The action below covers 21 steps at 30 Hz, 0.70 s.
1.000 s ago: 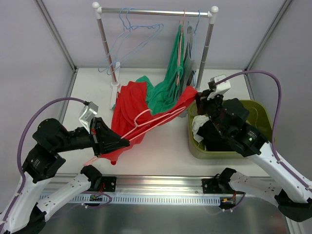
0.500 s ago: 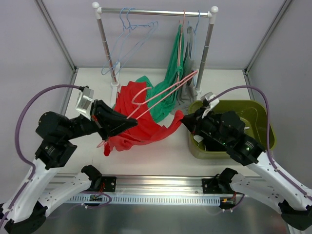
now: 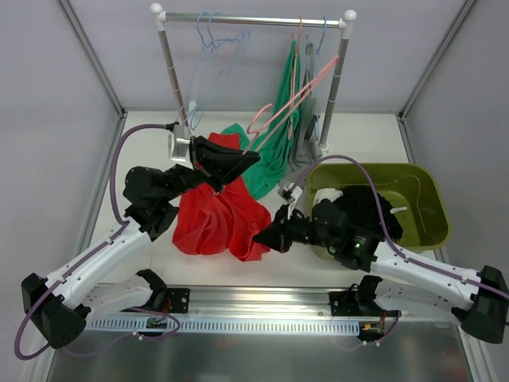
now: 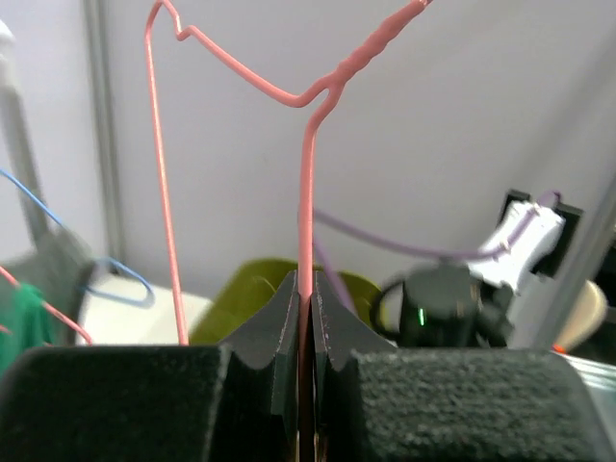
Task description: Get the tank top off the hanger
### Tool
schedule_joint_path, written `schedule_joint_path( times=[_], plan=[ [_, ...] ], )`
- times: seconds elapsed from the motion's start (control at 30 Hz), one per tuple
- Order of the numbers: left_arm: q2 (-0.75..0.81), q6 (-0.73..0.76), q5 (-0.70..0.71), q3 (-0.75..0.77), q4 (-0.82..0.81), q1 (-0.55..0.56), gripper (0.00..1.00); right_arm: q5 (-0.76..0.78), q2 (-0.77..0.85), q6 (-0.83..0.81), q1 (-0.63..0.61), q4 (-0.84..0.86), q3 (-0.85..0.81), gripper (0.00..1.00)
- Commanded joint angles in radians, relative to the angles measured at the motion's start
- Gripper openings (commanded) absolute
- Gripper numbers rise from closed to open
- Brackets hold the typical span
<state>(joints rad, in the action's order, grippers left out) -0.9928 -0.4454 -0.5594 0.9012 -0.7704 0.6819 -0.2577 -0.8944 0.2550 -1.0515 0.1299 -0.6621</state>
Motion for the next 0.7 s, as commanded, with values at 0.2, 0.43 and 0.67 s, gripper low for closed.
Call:
schedule_joint_path(
  times=[0.2, 0.43, 0.67],
  plan=[
    [0.008, 0.195, 0.065, -0.105, -0.518, 0.018, 0.0, 0.182, -0.277, 0.116, -0.073, 0.186, 0.033, 0.14],
    [0.08, 0.151, 0.394, 0.053, 0.161, 0.019, 0.0, 0.258, -0.24, 0.087, -0.085, 0.11, 0.024, 0.92],
    [-0.005, 0.085, 0.688, 0.186, 0.454, 0.016, 0.0, 0.394, -0.054, 0.032, -0.085, -0.018, 0.042, 0.99]
  ],
)
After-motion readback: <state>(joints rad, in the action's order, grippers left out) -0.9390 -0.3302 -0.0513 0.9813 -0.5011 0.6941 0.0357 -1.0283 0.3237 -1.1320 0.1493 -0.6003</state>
